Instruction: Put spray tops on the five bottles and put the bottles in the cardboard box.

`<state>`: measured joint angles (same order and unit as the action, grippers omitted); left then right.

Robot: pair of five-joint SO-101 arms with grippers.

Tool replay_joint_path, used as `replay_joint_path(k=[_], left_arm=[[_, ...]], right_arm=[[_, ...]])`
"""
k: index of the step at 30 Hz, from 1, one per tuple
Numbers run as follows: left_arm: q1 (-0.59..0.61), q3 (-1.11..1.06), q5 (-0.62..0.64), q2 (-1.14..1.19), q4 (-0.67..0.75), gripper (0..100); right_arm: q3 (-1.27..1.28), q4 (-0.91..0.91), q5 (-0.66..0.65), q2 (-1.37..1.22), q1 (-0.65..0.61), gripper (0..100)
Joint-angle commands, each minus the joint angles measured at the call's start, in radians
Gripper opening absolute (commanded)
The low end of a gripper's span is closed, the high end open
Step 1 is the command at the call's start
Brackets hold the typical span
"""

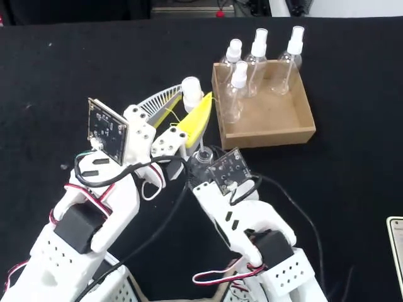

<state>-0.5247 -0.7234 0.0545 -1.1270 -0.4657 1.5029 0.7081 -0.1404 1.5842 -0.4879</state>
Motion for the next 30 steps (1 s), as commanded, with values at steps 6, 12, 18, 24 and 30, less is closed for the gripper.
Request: replay_joint_path(k=[6,12,18,24,30], left_arm=[[0.007,0.002,-0.005,0.003,0.043,8],[0.005,-0.105,-0.005,0.003,0.044,8],[0.005,-0.168,-0.005,0.003,0.044,8],[0.005,-0.223,-0.005,-0.002,0.04,8],[0.005,-0.231,-0.005,-0.006,0.035,18]], right_arm=[[-0.005,-0.028,-0.006,0.022,-0.012,9.6],[-0.005,-0.028,-0.006,0.022,-0.012,9.6],[-0.005,-0.028,-0.006,0.022,-0.012,9.6],[0.002,-0.028,-0.006,0.022,-0.012,9.6],[0.004,-0.029,-0.006,0.022,-0.012,9.6]])
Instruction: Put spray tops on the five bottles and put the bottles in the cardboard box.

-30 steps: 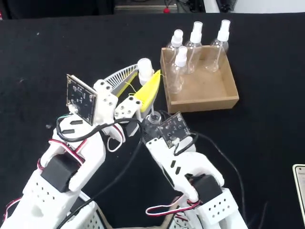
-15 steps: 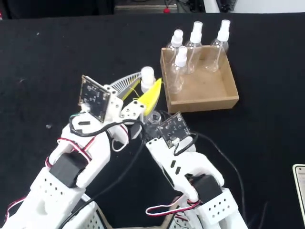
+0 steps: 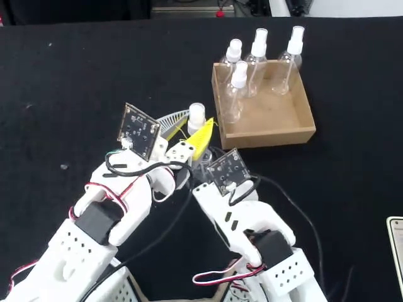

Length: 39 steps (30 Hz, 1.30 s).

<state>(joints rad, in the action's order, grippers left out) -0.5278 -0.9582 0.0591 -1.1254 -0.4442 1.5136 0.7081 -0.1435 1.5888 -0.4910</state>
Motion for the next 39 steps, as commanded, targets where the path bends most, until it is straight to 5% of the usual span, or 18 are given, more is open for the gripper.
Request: replay_joint_path(k=[1,17,24,39], left_arm=[[0.008,-0.004,-0.009,-0.009,0.014,21],[0.085,0.013,-0.011,0.002,0.026,22],[0.12,-0.008,-0.011,0.002,0.146,22],[0.002,0.213,-0.017,0.212,-0.071,22]], right_arm=[[-0.007,-0.029,-0.003,0.018,-0.009,9.6],[-0.007,-0.029,-0.003,0.018,-0.009,9.6],[-0.007,-0.029,-0.003,0.018,-0.011,9.6],[-0.005,-0.029,-0.002,0.018,-0.009,9.6]])
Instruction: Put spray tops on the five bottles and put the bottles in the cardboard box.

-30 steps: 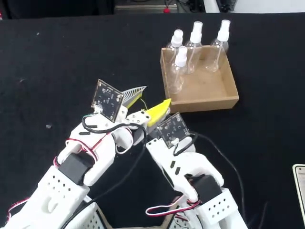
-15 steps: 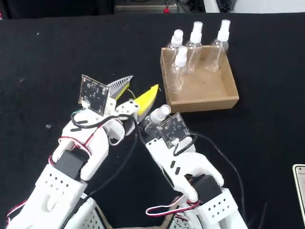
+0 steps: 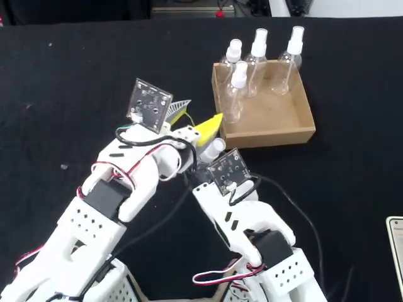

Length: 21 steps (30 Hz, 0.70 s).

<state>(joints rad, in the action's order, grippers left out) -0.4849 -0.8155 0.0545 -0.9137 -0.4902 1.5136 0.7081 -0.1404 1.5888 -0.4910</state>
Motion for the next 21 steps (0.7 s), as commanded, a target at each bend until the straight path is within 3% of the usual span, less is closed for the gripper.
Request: replay_joint_path(k=[1,9,15,21], left_arm=[[-0.051,0.071,-0.014,-0.008,-0.034,22],[-0.025,0.01,-0.147,-0.017,-0.038,22],[0.039,-0.038,-0.15,-0.02,-0.04,22],[0.03,-0.044,-0.146,-0.02,-0.043,22]], right_arm=[[-0.005,-0.029,-0.005,0.018,-0.009,9.6],[-0.005,-0.028,-0.005,0.018,-0.009,9.6],[-0.005,-0.028,-0.005,0.018,-0.009,9.6],[-0.005,-0.028,-0.005,0.018,-0.009,9.6]])
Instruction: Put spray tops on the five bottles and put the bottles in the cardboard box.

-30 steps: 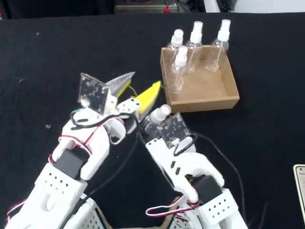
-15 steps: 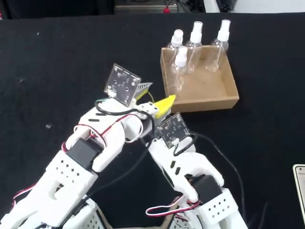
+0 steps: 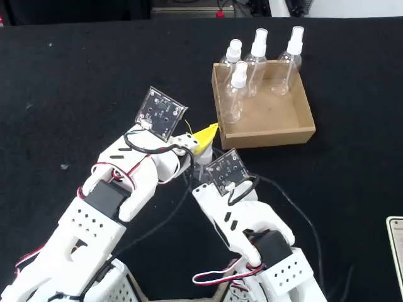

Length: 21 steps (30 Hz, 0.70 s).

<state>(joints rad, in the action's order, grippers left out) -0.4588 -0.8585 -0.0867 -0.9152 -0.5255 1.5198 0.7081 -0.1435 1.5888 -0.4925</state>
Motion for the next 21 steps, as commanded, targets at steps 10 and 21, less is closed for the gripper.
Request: replay_joint_path(k=[10,21], left_arm=[[0.028,-0.004,-0.012,-0.018,-0.104,22],[0.044,0.033,-0.008,-0.018,-0.086,22]], right_arm=[[-0.015,-0.018,-0.002,0.007,-0.006,9.6],[-0.01,-0.018,-0.002,0.007,0.021,9.6]])
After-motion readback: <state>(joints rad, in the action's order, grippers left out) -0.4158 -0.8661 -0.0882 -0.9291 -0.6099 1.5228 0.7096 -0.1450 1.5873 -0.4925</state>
